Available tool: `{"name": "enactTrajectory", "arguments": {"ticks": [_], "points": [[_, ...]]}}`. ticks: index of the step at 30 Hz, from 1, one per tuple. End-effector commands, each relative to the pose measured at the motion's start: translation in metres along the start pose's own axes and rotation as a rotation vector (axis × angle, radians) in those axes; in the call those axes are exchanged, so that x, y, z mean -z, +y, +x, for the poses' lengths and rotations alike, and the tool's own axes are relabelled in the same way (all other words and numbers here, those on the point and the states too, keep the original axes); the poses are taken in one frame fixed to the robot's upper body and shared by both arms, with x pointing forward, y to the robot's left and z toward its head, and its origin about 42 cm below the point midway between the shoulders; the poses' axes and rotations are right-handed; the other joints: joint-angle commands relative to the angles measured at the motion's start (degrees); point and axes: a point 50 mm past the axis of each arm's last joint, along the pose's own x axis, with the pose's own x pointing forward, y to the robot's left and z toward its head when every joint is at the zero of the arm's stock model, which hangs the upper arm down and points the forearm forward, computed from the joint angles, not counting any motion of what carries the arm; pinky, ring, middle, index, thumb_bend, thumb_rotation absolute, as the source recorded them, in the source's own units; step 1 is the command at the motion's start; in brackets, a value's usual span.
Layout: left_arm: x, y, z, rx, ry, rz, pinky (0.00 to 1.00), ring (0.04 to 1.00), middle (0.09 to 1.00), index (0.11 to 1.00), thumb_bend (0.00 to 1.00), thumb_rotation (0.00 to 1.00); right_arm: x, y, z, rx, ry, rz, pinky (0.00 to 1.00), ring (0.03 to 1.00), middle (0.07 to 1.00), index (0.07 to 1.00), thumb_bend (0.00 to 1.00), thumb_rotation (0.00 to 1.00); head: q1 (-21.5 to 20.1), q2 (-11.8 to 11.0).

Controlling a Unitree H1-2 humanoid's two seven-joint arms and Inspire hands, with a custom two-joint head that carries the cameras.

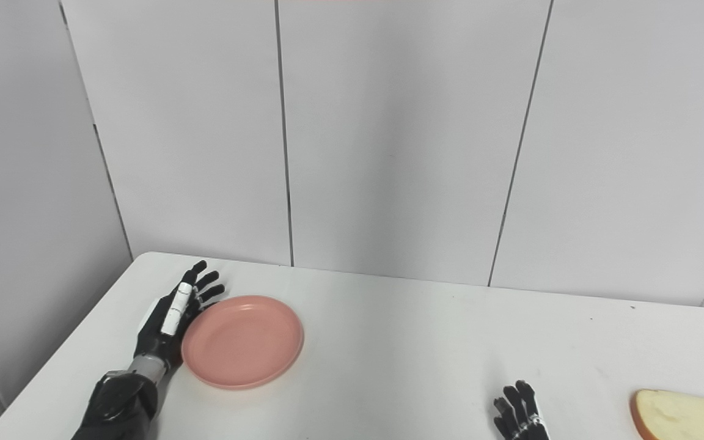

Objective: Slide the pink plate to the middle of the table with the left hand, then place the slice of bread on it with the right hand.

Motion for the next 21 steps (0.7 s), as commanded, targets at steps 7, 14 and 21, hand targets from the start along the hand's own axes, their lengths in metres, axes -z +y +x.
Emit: {"name": "enactTrajectory", "arguments": {"ticks": [7,14,21], "points": [[-0.008,-0.026,0.011,0.041,-0.039,-0.017,0.72,0.848,0.891,0.926,0.95,0.82,0.045,-0.001,-0.046,0.076,0.187,0.045,0.98,0.946,0.96,0.98,0.79,1.0,-1.0,0.4],[-0.004,-0.05,0.007,0.058,-0.059,-0.045,0.74,0.841,0.879,0.915,0.95,0.8,0.045,0.001,-0.047,0.075,0.184,0.039,0.96,0.938,0.953,0.973,0.79,1.0,-2.5,0.9],[-0.001,-0.084,0.0,0.04,-0.047,-0.02,0.75,0.829,0.847,0.886,0.93,0.81,0.045,0.003,-0.047,0.075,0.179,0.035,0.94,0.923,0.934,0.962,0.79,1.0,-3.4,1.2]]}}
